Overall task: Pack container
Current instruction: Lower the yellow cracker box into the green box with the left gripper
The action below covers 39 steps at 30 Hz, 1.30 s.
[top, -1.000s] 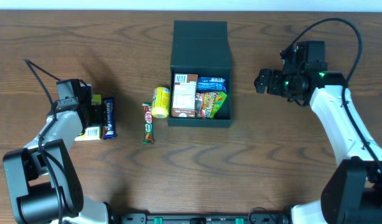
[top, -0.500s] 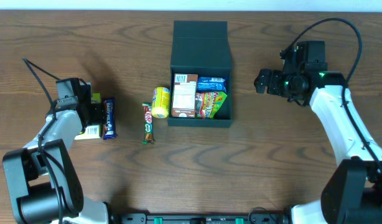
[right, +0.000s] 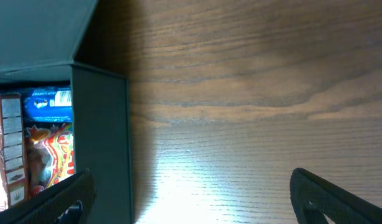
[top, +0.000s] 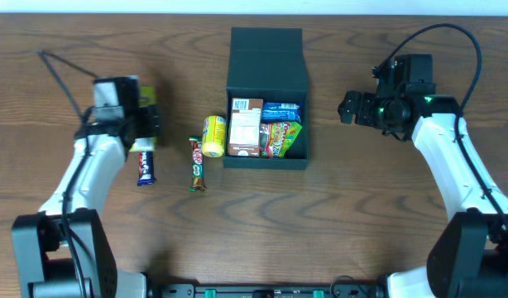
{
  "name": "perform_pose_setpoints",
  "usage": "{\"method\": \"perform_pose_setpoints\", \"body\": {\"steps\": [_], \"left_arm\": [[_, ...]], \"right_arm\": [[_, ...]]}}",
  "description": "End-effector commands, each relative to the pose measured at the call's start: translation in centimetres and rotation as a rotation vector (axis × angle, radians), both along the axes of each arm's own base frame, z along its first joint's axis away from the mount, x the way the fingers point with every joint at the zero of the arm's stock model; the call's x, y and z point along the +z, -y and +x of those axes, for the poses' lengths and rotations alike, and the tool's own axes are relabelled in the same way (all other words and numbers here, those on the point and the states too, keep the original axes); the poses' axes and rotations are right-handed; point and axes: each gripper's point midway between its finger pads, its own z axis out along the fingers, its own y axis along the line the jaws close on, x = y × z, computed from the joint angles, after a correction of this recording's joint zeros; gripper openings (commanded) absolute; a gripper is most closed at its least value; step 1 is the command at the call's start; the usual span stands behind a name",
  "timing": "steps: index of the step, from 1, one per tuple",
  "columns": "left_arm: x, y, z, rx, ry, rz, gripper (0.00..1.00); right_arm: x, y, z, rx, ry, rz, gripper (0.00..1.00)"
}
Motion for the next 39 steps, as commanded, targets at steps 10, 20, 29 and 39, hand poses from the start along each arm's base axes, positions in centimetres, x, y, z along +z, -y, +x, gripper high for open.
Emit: {"method": "perform_pose_setpoints", "body": {"steps": [10, 20, 29, 39], "left_arm": [[7.2, 16.9, 2.2, -0.282, 0.181, -0.118, 0.77], [5.2, 22.8, 1.1, -0.246, 0.141, -0.186, 0.77], [4.8, 24.0, 0.2, -0.139, 0.072, -0.336, 0.76], [4.1, 23.9, -0.7, -0.146, 0.023, -0.332, 0.77]], "right_arm": [[0.8, 2.1, 0.5, -0.057, 0.021, 0.005, 0.99], [0.8, 2.1, 0.5, -0.054, 0.021, 0.004, 0.99], [0.7, 2.1, 0.4, -0.054, 0.017, 0.004, 0.99], [0.7, 2.1, 0.4, -0.054, 0.018, 0.004, 0.99]]}}
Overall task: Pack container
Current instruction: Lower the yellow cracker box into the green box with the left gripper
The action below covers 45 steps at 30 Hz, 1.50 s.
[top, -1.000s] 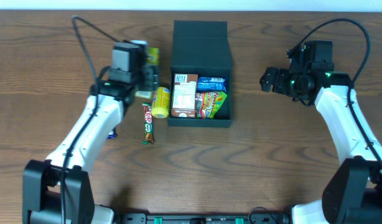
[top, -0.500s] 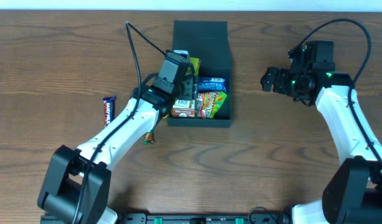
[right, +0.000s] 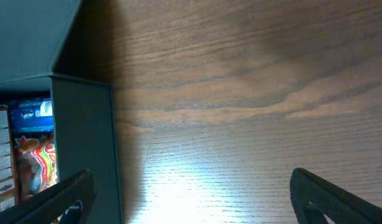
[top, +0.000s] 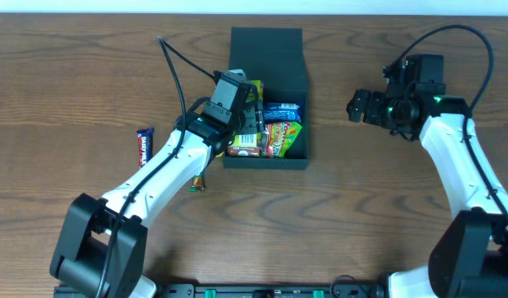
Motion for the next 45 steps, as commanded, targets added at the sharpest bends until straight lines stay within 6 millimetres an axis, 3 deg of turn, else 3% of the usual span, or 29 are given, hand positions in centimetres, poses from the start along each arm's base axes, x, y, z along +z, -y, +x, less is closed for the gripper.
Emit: {"method": "perform_pose_setpoints", "body": {"steps": [1, 3, 4, 17, 18, 20, 22, 23, 31, 45], "left_arm": [[1.1, 0.6, 0.5, -0.003, 0.014, -0.027, 0.77], [1.1, 0.8, 0.4, -0.013, 0.009, -0.038, 0.83], [1.1, 0.8, 0.4, -0.013, 0.009, -0.038, 0.96], [3.3, 1.5, 1.9, -0.046, 0.102, -0.048, 0.97], [3.6, 1.6, 2.1, -0.061, 0.117, -0.040, 0.95], [3.7, 1.6, 2.1, -0.069, 0.122, -0.034, 0.72], [3.5, 1.5, 1.9, -0.070, 0.109, -0.027, 0.21], [3.1, 1.3, 1.6, -0.070, 0.089, -0.018, 0.05], [0.4, 0.0, -0.1, -0.057, -0.006, 0.048, 0.06], [-2.2, -2.5, -0.3, 0.010, -0.058, 0.185, 0.06]], "right_arm": [[0.7, 0.4, 0.3, -0.011, 0.018, 0.004, 0.99], [0.7, 0.4, 0.3, -0.011, 0.018, 0.004, 0.99], [0.7, 0.4, 0.3, -0.011, 0.018, 0.004, 0.99], [0.7, 0.3, 0.3, -0.011, 0.018, 0.004, 0.99], [0.7, 0.3, 0.3, -0.011, 0.018, 0.004, 0.99], [0.8, 0.3, 0.3, -0.011, 0.020, 0.004, 0.99], [0.8, 0.3, 0.3, -0.011, 0.021, 0.004, 0.99], [0.8, 0.3, 0.4, -0.011, 0.023, 0.004, 0.99], [0.9, 0.4, 0.6, -0.011, 0.035, 0.003, 0.99], [1.0, 0.4, 0.7, -0.011, 0.038, 0.003, 0.99]]}}
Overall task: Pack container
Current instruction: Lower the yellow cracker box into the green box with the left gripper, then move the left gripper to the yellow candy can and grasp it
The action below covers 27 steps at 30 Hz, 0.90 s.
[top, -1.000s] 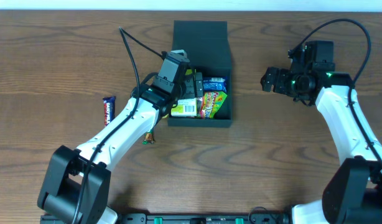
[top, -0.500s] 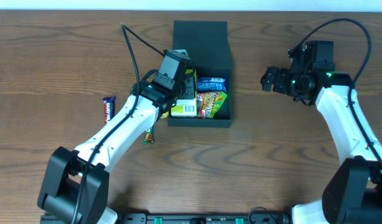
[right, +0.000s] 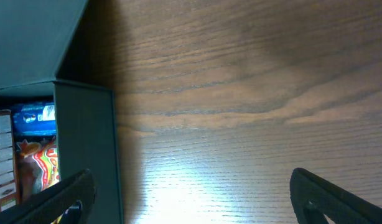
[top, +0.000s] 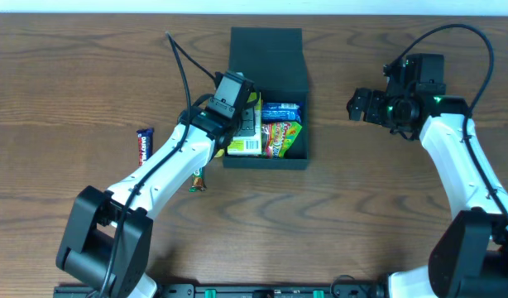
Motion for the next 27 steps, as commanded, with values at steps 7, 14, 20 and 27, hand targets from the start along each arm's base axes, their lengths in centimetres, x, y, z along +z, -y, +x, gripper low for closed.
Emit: {"method": "perform_pose_setpoints", "body": {"steps": [7, 14, 20, 27], "left_arm": [[-1.0, -1.2, -0.5, 0.012, -0.026, 0.063, 0.06], [-1.4, -1.4, -0.8, 0.012, -0.044, 0.075, 0.06], [-2.9, -2.0, -1.2, 0.022, -0.081, 0.118, 0.06], [-1.7, -1.4, -0.2, 0.022, -0.025, 0.085, 0.06]], "right_arm": [[0.8, 0.3, 0.3, -0.010, 0.021, 0.004, 0.99], [0.8, 0.3, 0.3, -0.009, 0.021, 0.004, 0.99], [0.8, 0.3, 0.3, -0.009, 0.020, 0.004, 0.99], [0.7, 0.3, 0.3, -0.009, 0.019, 0.004, 0.99]]}}
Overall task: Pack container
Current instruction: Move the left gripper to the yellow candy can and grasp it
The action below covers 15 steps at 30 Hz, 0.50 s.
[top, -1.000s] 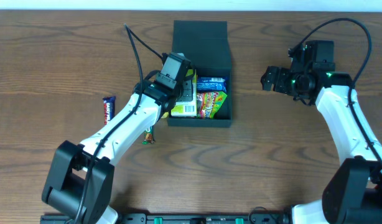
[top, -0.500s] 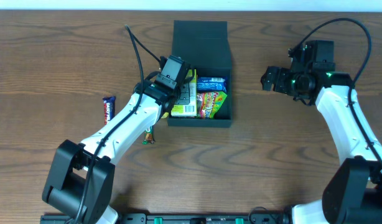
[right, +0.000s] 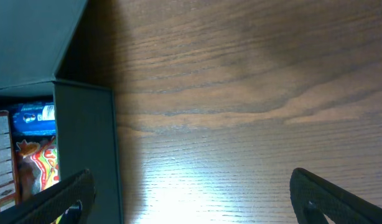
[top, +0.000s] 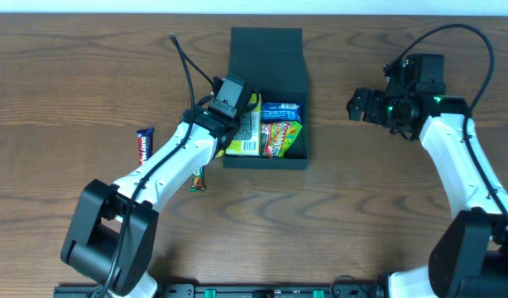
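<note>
The dark green box [top: 297, 124] stands open mid-table, its lid folded back, with snack packs inside. My left gripper [top: 236, 109] reaches into the box's left side, over a yellow-green pack [top: 244, 146] that lies on the other snacks. Its wrist hides the jaws. A blue pack [right: 34, 118] and a red-yellow pack [right: 39, 165] fill the box's right half. My right gripper [right: 191, 205] hovers open over bare wood to the right of the box wall [right: 85, 149].
A dark blue candy bar [top: 144, 147] lies on the table to the left. Another bar [top: 198, 177] pokes out from under my left arm, near the box's front left corner. A black cable [top: 184, 62] rises from the left wrist.
My left arm has shifted a little, and its gripper stays at the left side of the box over the yellow-green pack. The right gripper has not moved.
My left gripper was far left of the box with a yellow-green pack in it. Then it hung over the box's left side with the pack. After that the pack lay in the box under the gripper, as it does now. The right gripper stayed open beside the box.
</note>
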{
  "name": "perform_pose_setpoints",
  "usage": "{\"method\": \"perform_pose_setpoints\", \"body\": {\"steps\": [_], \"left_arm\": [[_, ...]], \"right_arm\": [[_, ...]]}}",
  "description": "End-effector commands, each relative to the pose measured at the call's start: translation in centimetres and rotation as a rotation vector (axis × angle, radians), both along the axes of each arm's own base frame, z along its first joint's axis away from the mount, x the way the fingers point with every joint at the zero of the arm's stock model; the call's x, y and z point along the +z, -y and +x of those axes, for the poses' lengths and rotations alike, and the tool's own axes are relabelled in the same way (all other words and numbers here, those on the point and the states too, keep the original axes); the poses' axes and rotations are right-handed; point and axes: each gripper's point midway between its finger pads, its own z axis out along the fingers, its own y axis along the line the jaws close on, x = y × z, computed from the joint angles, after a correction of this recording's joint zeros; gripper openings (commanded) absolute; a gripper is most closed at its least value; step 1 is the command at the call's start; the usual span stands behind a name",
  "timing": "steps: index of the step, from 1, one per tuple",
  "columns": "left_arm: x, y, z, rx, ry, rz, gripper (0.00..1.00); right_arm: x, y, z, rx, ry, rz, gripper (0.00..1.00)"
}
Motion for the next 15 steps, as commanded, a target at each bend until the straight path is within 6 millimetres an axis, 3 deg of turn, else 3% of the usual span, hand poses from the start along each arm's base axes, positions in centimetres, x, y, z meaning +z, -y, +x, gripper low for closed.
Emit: {"method": "perform_pose_setpoints", "body": {"steps": [1, 7, 12, 15], "left_arm": [[1.0, -0.1, 0.6, -0.009, 0.045, 0.005, 0.06], [5.8, 0.5, 1.8, -0.042, 0.164, -0.029, 0.06], [4.8, 1.9, 1.1, -0.093, 0.111, -0.087, 0.05], [5.6, -0.1, 2.2, -0.057, 0.168, -0.005, 0.06]], "right_arm": [[0.7, 0.3, 0.3, -0.010, 0.018, 0.004, 0.99], [0.6, 0.3, 0.1, -0.010, 0.010, 0.005, 0.99], [0.7, 0.3, 0.2, -0.010, 0.015, 0.004, 0.99], [0.7, 0.3, 0.2, -0.010, 0.014, 0.004, 0.99]]}}
